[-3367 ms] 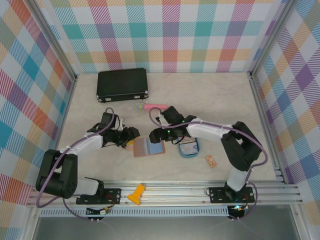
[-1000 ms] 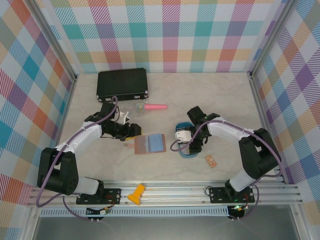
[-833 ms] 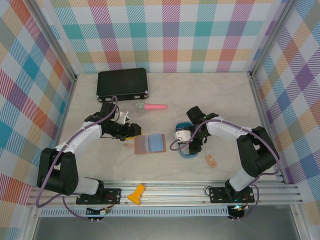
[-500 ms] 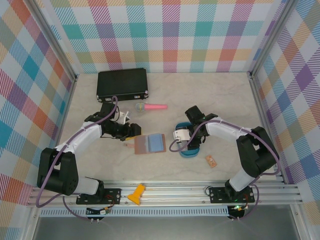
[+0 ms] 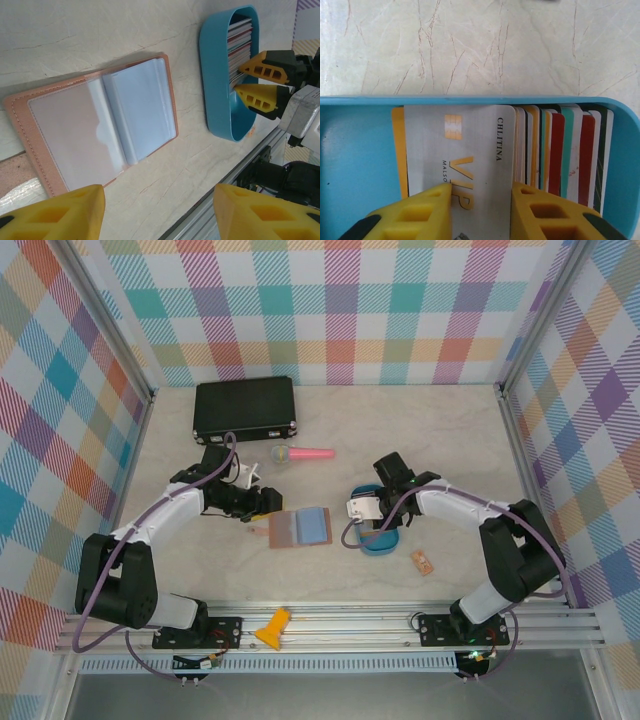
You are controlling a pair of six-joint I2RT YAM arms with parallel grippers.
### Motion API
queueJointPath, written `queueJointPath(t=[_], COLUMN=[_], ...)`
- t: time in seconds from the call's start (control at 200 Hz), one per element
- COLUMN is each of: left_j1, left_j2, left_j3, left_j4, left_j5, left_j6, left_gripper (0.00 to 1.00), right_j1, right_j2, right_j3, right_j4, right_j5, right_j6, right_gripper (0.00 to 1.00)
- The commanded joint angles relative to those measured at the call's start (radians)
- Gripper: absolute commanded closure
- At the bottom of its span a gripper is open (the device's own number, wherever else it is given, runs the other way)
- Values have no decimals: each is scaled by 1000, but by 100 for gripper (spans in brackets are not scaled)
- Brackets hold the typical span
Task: Put the credit cards into the card holder
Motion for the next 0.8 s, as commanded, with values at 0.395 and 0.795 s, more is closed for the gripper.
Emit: queueJointPath(t=[0.395, 0.795], left_j1=[-4, -4], left_j2=[16, 33], left_j3=[4, 10], left_j4=[3, 4], left_j5=[-3, -5], left_j6=[26, 25], left_gripper=[41, 42], right_j1=[4, 56], right_j2=[-94, -218], right_j3=[-45, -101], right_j4=[-16, -128], right_j5=[59, 50], right_j6=[31, 61], right_gripper=[91, 96])
